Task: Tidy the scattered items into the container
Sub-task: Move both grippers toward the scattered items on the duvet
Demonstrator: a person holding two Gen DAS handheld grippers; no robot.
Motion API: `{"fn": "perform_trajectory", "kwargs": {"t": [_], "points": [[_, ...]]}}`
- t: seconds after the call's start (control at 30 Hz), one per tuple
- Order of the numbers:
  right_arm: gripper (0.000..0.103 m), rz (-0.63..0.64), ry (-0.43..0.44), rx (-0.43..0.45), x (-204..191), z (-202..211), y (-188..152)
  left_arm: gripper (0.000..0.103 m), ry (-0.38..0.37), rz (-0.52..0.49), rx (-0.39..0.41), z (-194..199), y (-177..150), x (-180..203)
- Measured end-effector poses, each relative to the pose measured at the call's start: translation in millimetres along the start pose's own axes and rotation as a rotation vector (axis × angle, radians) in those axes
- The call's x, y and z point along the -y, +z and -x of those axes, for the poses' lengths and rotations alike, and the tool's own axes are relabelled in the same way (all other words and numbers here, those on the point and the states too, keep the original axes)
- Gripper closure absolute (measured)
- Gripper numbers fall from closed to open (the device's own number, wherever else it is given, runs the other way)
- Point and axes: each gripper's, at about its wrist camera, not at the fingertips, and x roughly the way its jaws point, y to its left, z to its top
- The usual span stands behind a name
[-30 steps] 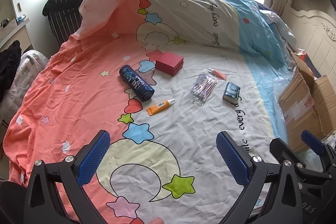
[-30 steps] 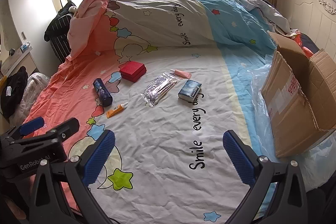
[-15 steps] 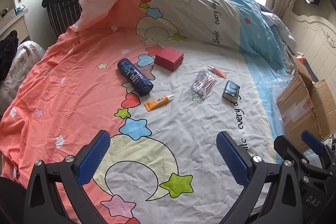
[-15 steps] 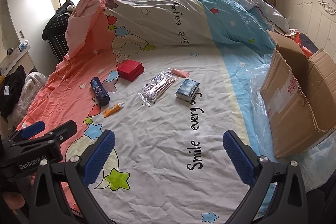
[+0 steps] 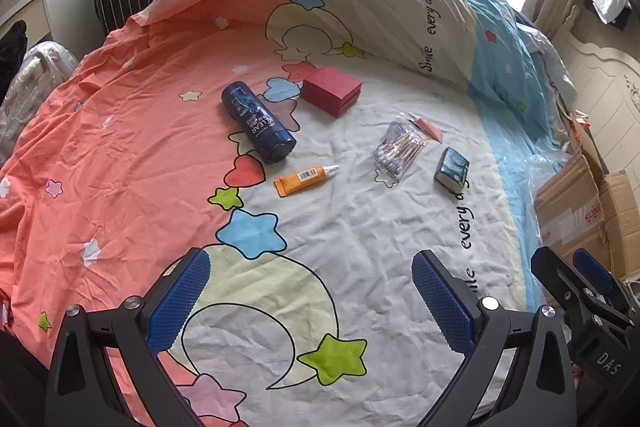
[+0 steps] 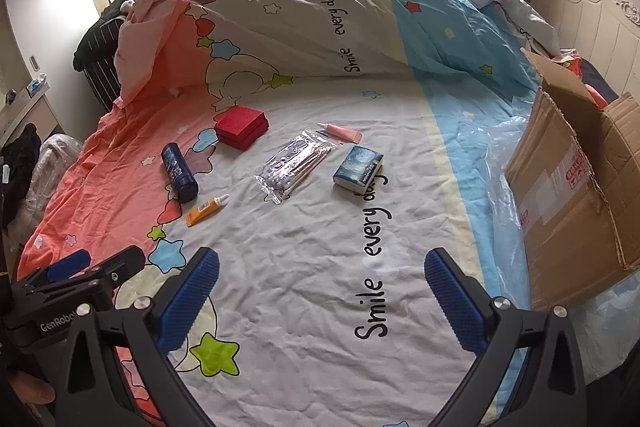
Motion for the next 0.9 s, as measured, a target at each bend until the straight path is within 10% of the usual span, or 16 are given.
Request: {"fn": "perform_trajectory", "kwargs": {"t": [0.9], "points": [[0.0,0.05,0.021,-0.057,-4.9,-74.7,55.8,0.0,0.075,-0.165,-0.017,-78.7,41.9,25.1]]}}
